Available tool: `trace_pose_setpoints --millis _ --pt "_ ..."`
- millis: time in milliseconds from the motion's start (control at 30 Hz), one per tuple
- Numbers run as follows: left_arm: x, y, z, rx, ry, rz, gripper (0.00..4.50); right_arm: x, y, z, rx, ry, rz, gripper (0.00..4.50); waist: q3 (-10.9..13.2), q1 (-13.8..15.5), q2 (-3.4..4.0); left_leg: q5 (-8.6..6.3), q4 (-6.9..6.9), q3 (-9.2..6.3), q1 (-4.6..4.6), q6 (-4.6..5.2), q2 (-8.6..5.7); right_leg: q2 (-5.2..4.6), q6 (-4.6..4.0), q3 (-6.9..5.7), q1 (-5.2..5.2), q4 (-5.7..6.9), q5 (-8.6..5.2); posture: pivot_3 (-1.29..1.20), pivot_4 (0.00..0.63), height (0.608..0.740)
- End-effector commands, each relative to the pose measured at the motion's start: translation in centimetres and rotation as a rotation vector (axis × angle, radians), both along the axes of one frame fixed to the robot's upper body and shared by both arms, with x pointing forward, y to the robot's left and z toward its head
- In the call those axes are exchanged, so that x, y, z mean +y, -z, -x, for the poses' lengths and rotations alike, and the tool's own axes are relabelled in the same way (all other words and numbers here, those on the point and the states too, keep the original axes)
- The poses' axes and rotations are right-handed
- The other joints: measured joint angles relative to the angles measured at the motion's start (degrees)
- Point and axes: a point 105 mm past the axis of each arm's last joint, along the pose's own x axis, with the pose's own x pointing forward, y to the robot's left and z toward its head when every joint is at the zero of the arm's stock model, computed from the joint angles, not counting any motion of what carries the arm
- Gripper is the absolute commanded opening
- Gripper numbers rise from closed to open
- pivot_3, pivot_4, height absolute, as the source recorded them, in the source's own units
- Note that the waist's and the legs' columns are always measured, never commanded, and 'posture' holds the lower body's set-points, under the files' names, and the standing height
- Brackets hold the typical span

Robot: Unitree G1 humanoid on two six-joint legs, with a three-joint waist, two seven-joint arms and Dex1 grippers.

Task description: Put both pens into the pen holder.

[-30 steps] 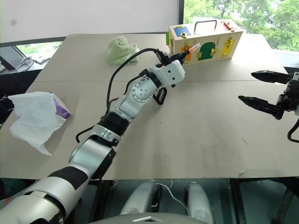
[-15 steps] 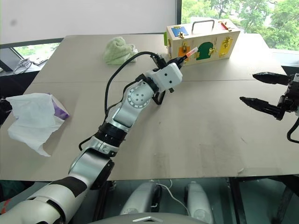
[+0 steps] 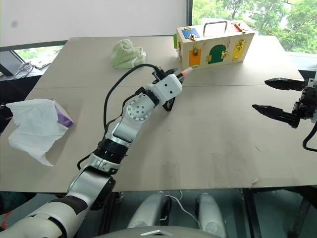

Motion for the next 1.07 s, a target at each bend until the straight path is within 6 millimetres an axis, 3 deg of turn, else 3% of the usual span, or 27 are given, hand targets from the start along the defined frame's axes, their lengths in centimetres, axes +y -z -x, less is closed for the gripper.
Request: trace_pose_setpoints --millis 33,233,367,467,667,767,867,1067 --pt "0.2 -3.9 1.5 -0.117 0.054 0.112 3.29 0.4 -1.2 0.4 -0.042 -0.032 -0.014 4.5 0.0 0.01 0.0 0.0 0.0 -0.01 0.0 0.0 0.0 -0.01 0.0 -0.01 0.0 0.0 0.0 0.0 0.15 0.74" --pt "1.9 -7.0 5.2 -0.083 0.237 0.393 3.29 0.4 -1.3 0.9 -0.037 -0.042 -0.029 4.5 0.0 -0.02 0.0 0.0 0.0 0.0 -0.01 -0.01 0.02 -0.07 0.0 0.05 0.0 -0.05 0.0 0.0 0.15 0.74" --pt "6.1 -7.9 5.1 0.07 0.227 0.642 3.29 0.4 -1.2 1.2 -0.026 -0.045 -0.039 4.5 0.0 0.0 0.0 0.0 0.03 -0.06 -0.01 -0.01 0.04 -0.05 -0.01 0.12 0.01 0.0 0.0 0.0 0.15 0.74" --pt "9.6 -5.6 5.9 0.267 0.218 0.661 3.29 0.2 -0.9 1.5 -0.018 -0.034 -0.038 4.5 -0.04 -0.45 0.06 -0.01 0.06 0.0 0.06 0.0 0.08 0.01 -0.01 0.04 0.03 0.06 0.0 0.0 0.15 0.74" --pt "13.6 0.7 11.2 0.616 0.184 0.552 3.29 -1.1 -0.4 1.8 0.004 0.015 -0.033 4.5 -0.01 -1.09 -0.02 -0.01 0.11 0.03 0.02 0.01 0.21 0.08 -0.01 0.04 0.06 -0.02 0.0 0.0 0.15 0.74" --pt "14.3 4.0 14.1 0.764 0.154 0.499 3.29 -1.7 1.1 1.8 0.036 0.075 0.002 4.5 -0.02 -0.86 0.0 -0.07 0.11 -0.01 0.07 0.1 0.22 0.02 -0.03 0.15 0.14 -0.07 -0.01 0.0 0.15 0.74" --pt "15.3 6.7 15.2 0.824 0.069 0.518 3.29 -2.6 3.3 1.6 0.066 0.211 0.073 4.5 -0.05 -0.07 0.02 -0.16 0.09 -0.05 0.1 0.24 0.22 -0.01 -0.05 0.17 0.18 -0.08 -0.01 0.0 0.15 0.74" --pt "14.8 7.5 16.7 0.872 0.083 0.53 3.29 -2.9 6.2 3.3 0.191 0.284 0.116 4.5 -0.06 0.41 0.06 -0.15 0.1 -0.05 0.18 0.23 0.26 0.0 -0.11 0.19 0.27 -0.09 0.0 0.0 0.15 0.74"
